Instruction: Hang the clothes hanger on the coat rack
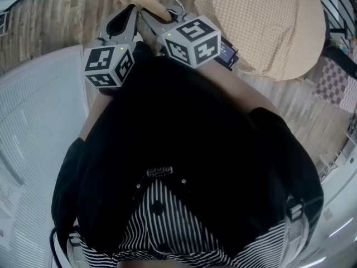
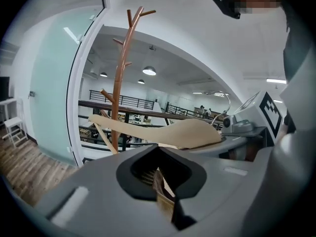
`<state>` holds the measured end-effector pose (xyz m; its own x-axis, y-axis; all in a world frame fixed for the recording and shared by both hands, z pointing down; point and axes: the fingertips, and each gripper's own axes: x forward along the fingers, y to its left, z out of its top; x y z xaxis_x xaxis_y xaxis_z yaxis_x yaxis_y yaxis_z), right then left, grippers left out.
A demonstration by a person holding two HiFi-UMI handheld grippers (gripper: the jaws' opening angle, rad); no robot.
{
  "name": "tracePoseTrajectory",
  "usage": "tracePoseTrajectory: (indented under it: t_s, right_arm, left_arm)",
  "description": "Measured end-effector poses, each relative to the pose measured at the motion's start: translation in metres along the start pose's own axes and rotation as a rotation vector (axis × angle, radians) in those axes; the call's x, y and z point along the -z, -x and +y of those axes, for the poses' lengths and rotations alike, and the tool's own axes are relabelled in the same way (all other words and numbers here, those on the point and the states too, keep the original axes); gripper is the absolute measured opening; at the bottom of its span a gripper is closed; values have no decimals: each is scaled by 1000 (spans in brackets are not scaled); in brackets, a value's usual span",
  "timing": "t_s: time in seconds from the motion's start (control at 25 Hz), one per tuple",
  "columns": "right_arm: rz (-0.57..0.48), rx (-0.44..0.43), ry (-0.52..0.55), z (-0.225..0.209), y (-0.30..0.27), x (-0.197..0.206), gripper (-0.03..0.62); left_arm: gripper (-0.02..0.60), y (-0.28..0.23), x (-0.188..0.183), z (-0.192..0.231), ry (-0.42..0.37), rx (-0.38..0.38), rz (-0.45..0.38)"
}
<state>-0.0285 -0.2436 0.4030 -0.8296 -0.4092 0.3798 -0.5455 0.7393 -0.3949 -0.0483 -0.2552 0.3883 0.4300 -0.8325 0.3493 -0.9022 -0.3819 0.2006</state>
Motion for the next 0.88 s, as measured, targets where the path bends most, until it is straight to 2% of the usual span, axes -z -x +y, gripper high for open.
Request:
tracePoseTrajectory:
  t_s: [0.2,0.48,0.88]
  right_arm:
    - [-11,18,0,-17,-26,-31,2]
    - [-17,28,25,-22,-88,-71,2]
    - [-15,57,23,-20,-152,-105,2]
  left_arm:
    - [3,-22,-28,29,-21,12,-17]
    - [3,-42,-62,95,-30,33,-33]
    - [3,-55,-82,161,-30,89,-28]
